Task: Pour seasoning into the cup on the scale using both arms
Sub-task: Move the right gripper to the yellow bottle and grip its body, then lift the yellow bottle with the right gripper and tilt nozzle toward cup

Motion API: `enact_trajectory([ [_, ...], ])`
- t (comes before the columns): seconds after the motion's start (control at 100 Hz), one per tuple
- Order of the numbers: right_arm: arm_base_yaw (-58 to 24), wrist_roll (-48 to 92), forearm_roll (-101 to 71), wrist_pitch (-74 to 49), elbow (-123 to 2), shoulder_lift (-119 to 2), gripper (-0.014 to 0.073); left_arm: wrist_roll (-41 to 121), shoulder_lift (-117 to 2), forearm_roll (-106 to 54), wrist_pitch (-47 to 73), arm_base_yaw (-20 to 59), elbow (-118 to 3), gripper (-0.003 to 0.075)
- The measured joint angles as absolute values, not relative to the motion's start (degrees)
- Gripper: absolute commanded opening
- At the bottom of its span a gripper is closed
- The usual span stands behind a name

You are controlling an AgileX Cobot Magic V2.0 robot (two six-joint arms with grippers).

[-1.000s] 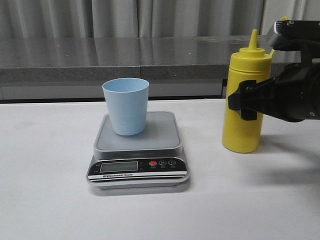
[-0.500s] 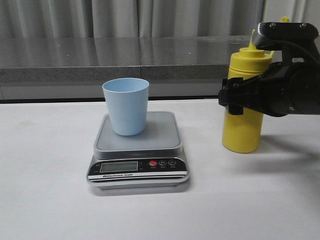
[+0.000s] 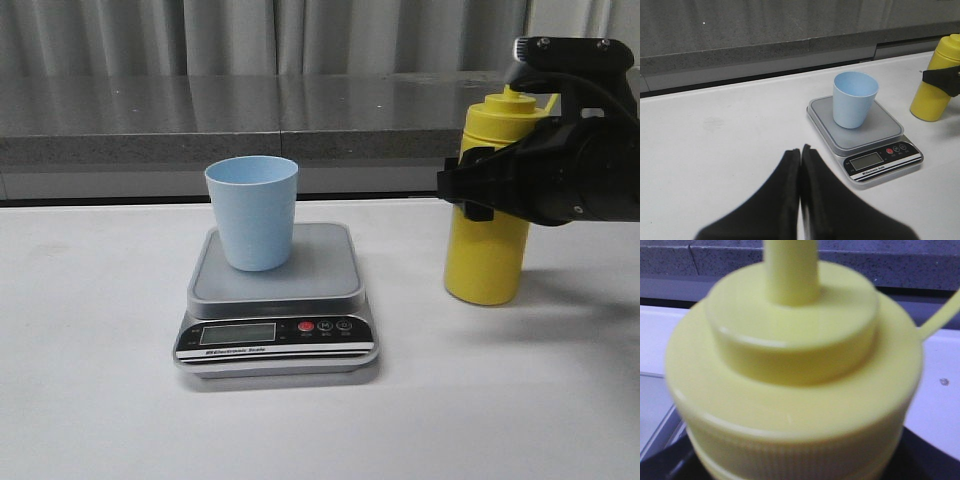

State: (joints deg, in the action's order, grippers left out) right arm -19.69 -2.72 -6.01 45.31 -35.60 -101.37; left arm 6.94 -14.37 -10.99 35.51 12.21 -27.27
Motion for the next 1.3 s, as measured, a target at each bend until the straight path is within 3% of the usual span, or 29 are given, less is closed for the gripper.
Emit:
enact_trajectory([
  [0.13, -19.7, -2.7, -6.0, 45.3, -35.6, -101.4, 0.0091, 6.9, -14.4, -11.0, 35.5, 12.2, -27.3, -0.0020],
  [0.27, -19.7, -2.7, -6.0, 45.3, -35.6, -101.4, 0.0021, 6.9, -14.4, -11.0, 35.5, 12.2, -27.3, -0.0020],
  [0.53, -19.7, 0.0, -5.9, 40.4, -38.7, -101.4, 0.0022, 6.9, -14.4, -11.0, 35.5, 12.2, -27.3, -0.0020],
  [1.0, -19.7, 6.0, 8.3, 4.3, -57.1, -99.5, 0.0022, 6.9, -14.4, -11.0, 35.5, 12.2, -27.3, -0.0020],
  [1.3, -21.3, 6.2, 20.1, -9.6, -65.8, -99.5, 0.0022, 6.9, -14.4, -11.0, 35.5, 12.2, -27.3, -0.0020],
])
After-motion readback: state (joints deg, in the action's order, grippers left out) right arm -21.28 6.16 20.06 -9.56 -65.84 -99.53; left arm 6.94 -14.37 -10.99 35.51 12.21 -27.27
